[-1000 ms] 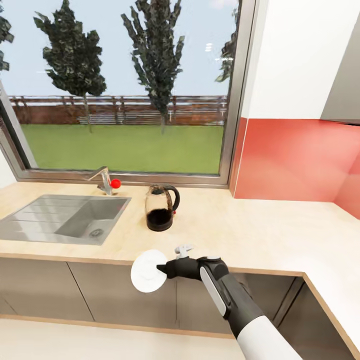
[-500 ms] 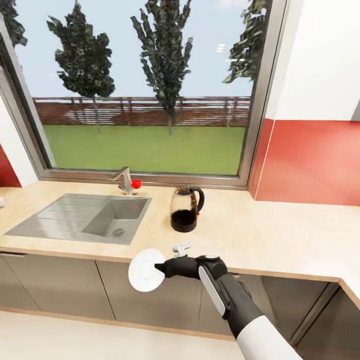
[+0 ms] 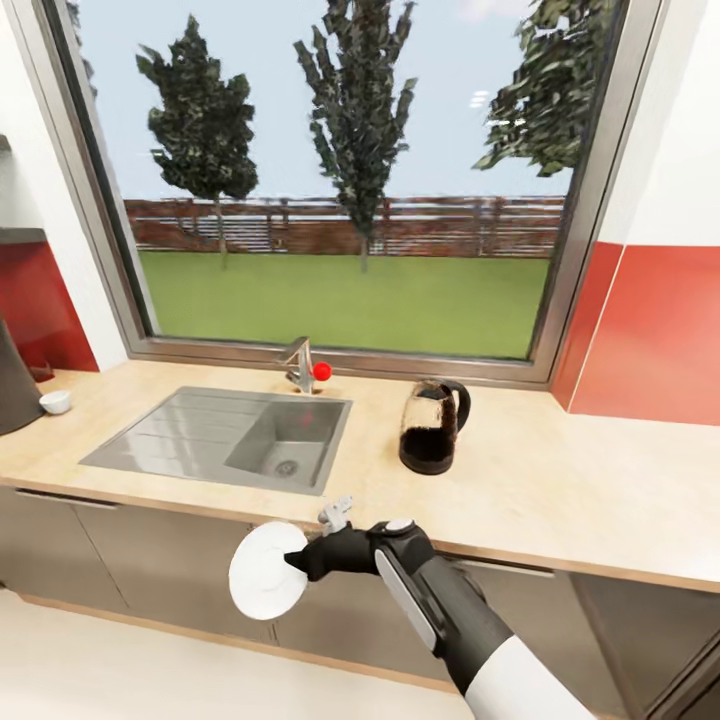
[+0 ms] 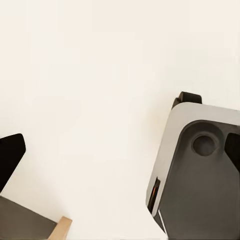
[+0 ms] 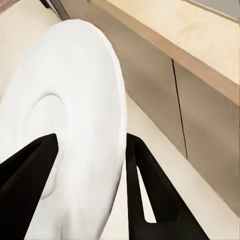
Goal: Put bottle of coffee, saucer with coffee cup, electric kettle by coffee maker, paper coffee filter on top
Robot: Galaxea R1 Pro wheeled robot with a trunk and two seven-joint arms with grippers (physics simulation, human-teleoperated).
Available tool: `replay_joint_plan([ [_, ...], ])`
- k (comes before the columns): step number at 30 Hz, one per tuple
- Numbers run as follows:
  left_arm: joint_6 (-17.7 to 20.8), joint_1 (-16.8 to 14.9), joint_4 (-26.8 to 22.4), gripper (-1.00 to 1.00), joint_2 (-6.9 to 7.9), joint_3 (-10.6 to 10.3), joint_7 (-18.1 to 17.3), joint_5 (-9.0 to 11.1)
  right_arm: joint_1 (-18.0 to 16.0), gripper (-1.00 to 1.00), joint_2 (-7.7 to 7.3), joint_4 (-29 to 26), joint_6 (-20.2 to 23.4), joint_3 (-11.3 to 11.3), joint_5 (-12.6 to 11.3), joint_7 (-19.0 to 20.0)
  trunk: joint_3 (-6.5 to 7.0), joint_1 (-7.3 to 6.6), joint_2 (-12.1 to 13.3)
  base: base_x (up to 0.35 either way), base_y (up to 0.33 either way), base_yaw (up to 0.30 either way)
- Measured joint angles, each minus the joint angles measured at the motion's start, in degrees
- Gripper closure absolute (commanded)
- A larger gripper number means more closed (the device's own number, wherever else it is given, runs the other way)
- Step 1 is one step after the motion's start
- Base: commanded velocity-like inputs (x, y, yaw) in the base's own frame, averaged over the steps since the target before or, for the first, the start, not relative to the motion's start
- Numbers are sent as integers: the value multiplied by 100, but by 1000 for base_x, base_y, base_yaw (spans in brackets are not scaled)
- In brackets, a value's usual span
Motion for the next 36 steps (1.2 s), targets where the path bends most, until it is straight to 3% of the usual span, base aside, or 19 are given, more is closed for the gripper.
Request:
replay_joint_plan([
  [3,0,36,-6,-100,3,0,0,0,0,100,0,-29,-1,204,2,-2,0,0,0,238,258,4],
  [7,0,47,-8,-100,4,-5,-1,-7,0,100,0,-51,-8,269,-2,-1,1,-1,0,273,232,1],
  [18,0,48,-15,-100,-53,-14,0,-51,0,100,0,-59,-10,271,-14,2,1,1,1,183,285,0],
  [36,0,48,-24,-100,-70,-18,0,-53,0,100,0,-176,5,256,-6,-13,1,2,1,29,335,0],
])
